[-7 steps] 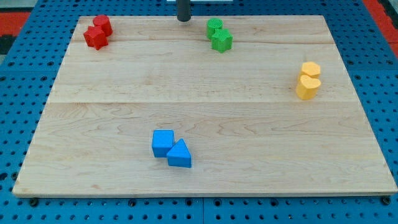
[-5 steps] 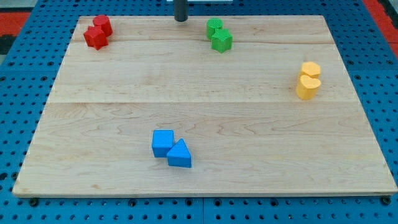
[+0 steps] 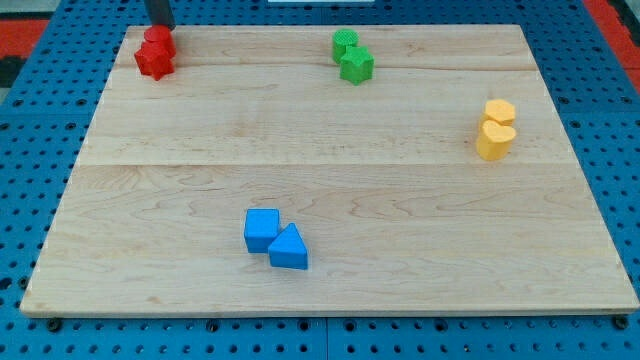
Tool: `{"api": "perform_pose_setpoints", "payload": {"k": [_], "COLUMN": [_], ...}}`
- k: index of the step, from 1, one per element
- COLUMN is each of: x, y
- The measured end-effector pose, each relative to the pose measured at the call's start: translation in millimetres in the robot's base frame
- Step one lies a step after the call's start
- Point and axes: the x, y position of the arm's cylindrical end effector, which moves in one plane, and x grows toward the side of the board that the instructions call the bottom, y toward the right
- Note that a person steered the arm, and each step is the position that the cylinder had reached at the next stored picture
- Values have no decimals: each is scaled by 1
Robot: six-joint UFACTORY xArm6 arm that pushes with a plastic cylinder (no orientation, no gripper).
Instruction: Move the red circle along with the red star to the blue cube
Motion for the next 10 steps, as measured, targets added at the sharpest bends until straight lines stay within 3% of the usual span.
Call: {"api": "perform_pose_setpoints", "payload": {"k": [3,10], "x": [21,162], "y": [0,0]}}
